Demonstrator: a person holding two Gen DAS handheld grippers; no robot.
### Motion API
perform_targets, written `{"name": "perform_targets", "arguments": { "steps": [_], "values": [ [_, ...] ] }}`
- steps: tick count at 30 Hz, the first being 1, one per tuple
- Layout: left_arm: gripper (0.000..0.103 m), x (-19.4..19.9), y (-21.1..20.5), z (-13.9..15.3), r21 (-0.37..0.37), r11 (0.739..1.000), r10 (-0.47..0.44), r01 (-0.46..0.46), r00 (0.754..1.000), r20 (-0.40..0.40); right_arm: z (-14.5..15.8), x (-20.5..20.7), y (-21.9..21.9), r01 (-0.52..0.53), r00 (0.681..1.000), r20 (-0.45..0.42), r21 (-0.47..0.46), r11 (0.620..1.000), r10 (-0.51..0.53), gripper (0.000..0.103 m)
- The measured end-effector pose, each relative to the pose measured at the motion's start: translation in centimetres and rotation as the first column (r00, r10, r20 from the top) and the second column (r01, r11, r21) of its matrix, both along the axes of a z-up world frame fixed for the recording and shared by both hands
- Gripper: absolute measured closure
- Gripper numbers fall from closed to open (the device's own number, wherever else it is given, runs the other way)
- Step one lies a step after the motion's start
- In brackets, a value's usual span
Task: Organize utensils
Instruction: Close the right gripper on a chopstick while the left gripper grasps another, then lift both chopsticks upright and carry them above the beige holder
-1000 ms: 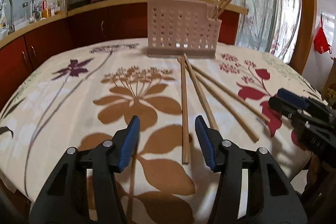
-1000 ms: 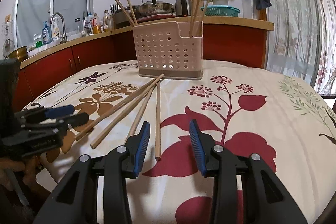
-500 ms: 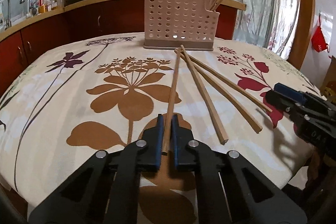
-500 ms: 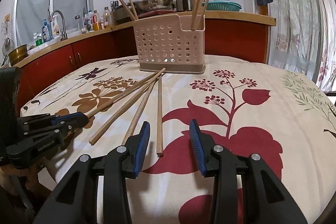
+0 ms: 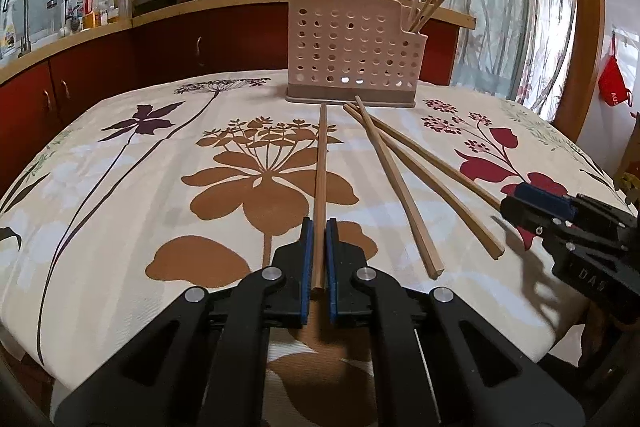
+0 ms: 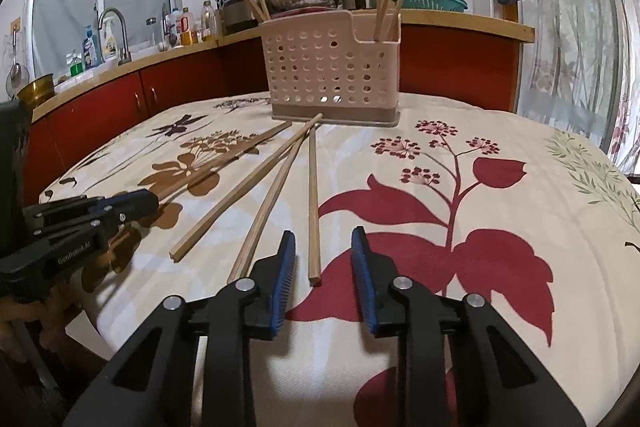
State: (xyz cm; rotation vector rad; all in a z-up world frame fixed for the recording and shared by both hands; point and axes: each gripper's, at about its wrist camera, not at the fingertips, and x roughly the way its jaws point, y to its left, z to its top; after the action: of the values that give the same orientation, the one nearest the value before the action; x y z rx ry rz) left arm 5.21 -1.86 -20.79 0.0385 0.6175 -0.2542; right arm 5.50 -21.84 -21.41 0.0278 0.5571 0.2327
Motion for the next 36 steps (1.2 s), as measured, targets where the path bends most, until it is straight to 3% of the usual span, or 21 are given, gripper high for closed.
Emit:
{"name": "perform_targets", "arguments": {
  "steps": [3,8,18,36],
  "values": [
    [0.096,0.0,0.0,0.0,0.001,1.0,0.0,0.0,1.0,0.001,-0.3,0.1,0.2,-0.004,1.0,-0.01,-0.007,1.0,0.003,0.079],
    [0.096,0.0,0.0,0.0,0.0,1.0,0.0,0.0,1.0,-0.001,-0.4,0.1,0.3,-0.005,1.0,-0.007,-0.01,1.0,0.005,0.096],
    [0.096,-0.3,-0.4,0.5,0.014,1.0,-0.015,0.015,0.999,0.03,0.4,-0.6,-0.4,0.027,0.999,0.031,-0.009,1.0,-0.027,0.096],
    [0.096,-1.8,0.6,4.8,-0.002,1.0,-0.005,0.006,0.987,0.16,5.7,-2.6,-1.7,0.067,0.981,0.181,-0.004,0.998,-0.065,0.096]
  ]
}}
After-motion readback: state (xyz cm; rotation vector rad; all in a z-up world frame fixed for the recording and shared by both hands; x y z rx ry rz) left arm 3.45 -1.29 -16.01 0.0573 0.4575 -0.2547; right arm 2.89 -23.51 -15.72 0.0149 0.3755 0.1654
